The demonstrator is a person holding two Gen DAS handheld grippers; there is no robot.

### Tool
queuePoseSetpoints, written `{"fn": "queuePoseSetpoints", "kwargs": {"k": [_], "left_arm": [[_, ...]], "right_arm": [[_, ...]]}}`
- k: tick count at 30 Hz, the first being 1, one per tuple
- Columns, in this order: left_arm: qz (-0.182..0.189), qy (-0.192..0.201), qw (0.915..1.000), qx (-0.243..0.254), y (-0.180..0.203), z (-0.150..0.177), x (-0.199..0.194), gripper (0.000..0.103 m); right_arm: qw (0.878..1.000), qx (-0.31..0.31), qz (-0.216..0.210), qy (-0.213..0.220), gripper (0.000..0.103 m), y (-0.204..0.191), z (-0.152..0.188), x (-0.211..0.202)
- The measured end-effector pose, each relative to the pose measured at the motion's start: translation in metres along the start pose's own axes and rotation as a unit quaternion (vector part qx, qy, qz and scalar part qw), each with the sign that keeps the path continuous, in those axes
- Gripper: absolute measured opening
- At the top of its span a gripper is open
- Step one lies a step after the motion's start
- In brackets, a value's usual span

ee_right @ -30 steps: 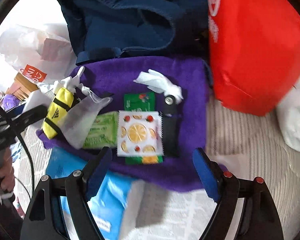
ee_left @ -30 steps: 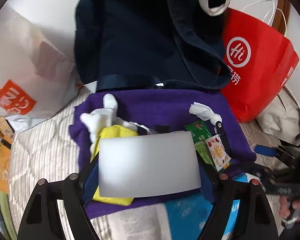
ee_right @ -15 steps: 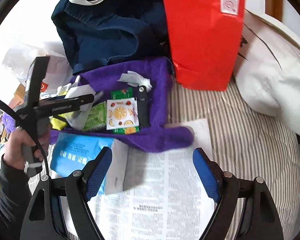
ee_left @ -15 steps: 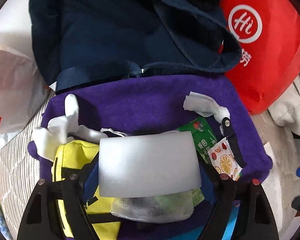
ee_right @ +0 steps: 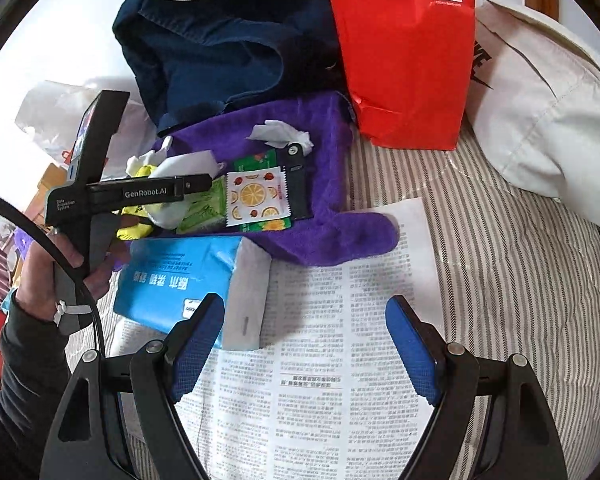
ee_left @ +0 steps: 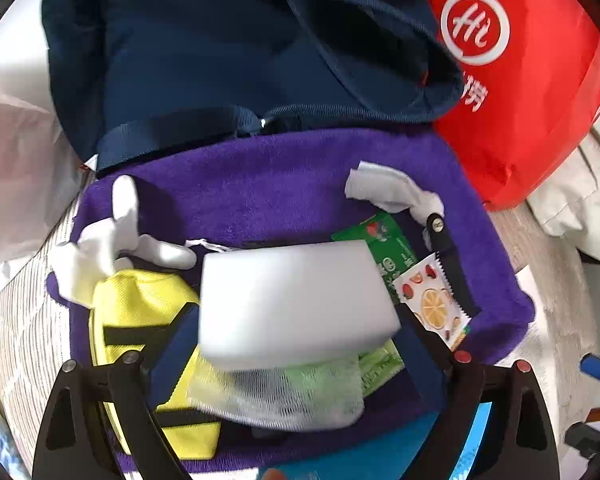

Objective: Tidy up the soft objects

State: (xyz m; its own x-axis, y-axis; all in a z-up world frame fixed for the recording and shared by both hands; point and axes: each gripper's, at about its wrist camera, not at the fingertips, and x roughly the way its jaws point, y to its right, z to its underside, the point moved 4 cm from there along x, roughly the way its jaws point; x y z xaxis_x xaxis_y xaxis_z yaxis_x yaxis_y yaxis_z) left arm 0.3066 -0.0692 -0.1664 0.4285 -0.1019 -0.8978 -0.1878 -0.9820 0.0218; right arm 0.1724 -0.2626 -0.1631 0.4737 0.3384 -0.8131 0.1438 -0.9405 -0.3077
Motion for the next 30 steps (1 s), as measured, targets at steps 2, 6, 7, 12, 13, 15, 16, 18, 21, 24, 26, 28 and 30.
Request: {"fn": "queuePoseSetpoints", "kwargs": {"k": [2,6,7,12,13,15,16,18,21,24,26,28,30], "left_arm": [[-0.009,0.000,1.0000,0.000,0.000,0.002,-0.008,0.096],[-0.016,0.013,0.9998,-0.004,-0.002,0.008,-0.027,0.096],[-0.019,0.016,0.9997,-0.005,-0.006,0.006,-0.030,0.096],[-0.042,0.028,0.9987,-0.006,-0.012,0.023,-0.062,0.096],[-0.043,0.030,0.9986,-0.007,-0.012,0.028,-0.069,0.096],[-0.047,0.037,0.9981,-0.013,-0.015,0.039,-0.084,0.096],[-0.043,0.039,0.9982,-0.019,-0.016,0.046,-0.091,0.096],[-0.029,0.046,0.9982,-0.026,-0.016,0.058,-0.106,0.096],[-0.042,0.062,0.9966,-0.032,-0.014,0.074,-0.129,0.096],[-0.033,0.071,0.9958,-0.047,-0.013,0.090,-0.151,0.096],[-0.033,0.079,0.9948,-0.054,-0.013,0.100,-0.163,0.097],[-0.042,0.086,0.9941,-0.051,-0.009,0.109,-0.174,0.098],[-0.056,0.101,0.9919,-0.053,-0.006,0.121,-0.189,0.098]], "right_arm": [[1.000,-0.001,0.000,0.001,0.082,-0.003,0.002,-0.001],[1.000,-0.011,0.019,0.006,0.082,-0.008,0.003,-0.006],[1.000,-0.015,0.026,0.009,0.082,-0.010,0.004,-0.008],[0.999,-0.026,0.039,0.015,0.083,-0.022,0.006,-0.017],[0.999,-0.026,0.037,0.015,0.083,-0.025,0.007,-0.018],[0.999,-0.029,0.042,0.017,0.085,-0.031,0.010,-0.022],[0.998,-0.033,0.046,0.019,0.086,-0.034,0.011,-0.024],[0.997,-0.041,0.054,0.026,0.089,-0.041,0.013,-0.030],[0.995,-0.048,0.075,0.032,0.092,-0.050,0.017,-0.039],[0.993,-0.051,0.093,0.046,0.096,-0.055,0.022,-0.051],[0.992,-0.054,0.102,0.052,0.096,-0.057,0.025,-0.058],[0.991,-0.055,0.109,0.055,0.099,-0.059,0.030,-0.064],[0.990,-0.059,0.112,0.054,0.099,-0.061,0.036,-0.070]]}}
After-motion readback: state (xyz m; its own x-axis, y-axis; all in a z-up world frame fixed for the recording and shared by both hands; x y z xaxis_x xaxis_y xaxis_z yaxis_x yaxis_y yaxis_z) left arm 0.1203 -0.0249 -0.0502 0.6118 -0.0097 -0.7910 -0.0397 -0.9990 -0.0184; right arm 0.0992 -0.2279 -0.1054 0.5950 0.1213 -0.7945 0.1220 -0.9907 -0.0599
